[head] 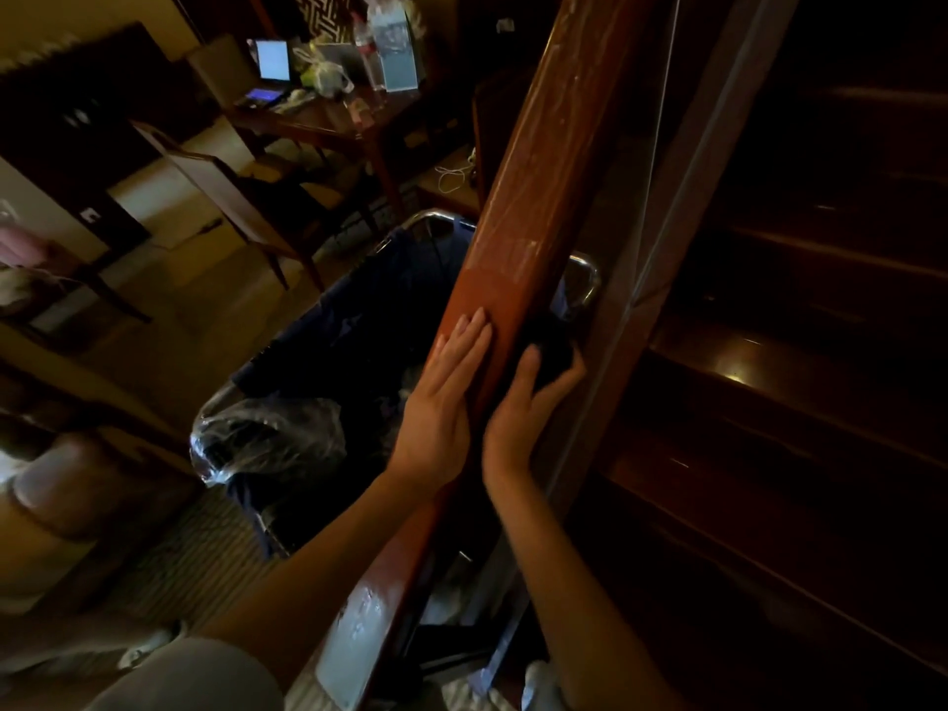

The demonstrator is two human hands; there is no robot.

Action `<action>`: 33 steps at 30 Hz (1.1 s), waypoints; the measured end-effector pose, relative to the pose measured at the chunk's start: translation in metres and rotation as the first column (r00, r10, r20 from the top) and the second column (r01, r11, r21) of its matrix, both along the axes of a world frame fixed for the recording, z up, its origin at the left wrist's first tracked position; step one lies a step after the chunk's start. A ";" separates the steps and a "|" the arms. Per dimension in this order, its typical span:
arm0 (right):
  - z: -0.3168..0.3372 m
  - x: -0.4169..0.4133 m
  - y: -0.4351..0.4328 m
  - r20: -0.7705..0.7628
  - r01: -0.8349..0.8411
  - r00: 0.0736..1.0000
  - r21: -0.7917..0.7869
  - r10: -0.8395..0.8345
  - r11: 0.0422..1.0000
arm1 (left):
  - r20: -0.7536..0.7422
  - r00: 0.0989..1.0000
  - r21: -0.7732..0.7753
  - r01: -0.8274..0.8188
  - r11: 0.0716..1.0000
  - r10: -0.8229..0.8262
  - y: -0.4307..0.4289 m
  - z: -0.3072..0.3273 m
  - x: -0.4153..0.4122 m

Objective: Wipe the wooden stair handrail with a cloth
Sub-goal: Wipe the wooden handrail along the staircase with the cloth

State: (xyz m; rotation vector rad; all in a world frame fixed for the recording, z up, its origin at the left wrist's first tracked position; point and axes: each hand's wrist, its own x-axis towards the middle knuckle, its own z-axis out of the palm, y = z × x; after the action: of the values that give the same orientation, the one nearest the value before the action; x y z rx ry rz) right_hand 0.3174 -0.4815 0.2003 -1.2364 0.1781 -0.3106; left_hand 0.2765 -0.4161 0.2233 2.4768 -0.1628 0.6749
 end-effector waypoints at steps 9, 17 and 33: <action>0.048 0.061 -0.015 0.236 0.042 0.972 -0.103 -0.016 0.994 | 0.005 1.000 0.030 -0.011 0.999 0.011 -0.002 0.001 -0.001; -0.005 -0.023 -0.007 0.152 -0.023 0.987 -0.143 0.045 0.989 | 0.020 1.000 -0.007 0.004 1.000 -0.004 -0.003 0.003 -0.001; 0.020 -0.007 -0.013 0.248 0.039 0.969 -0.228 0.019 0.973 | 0.010 1.000 -0.011 0.012 1.000 -0.012 -0.003 0.008 -0.004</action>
State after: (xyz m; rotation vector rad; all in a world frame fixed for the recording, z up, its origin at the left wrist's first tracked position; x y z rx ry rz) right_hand 0.3108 -0.4943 0.2199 -1.4146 -0.0713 -0.5036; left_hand 0.2722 -0.4196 0.2314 2.4607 -0.1771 0.6822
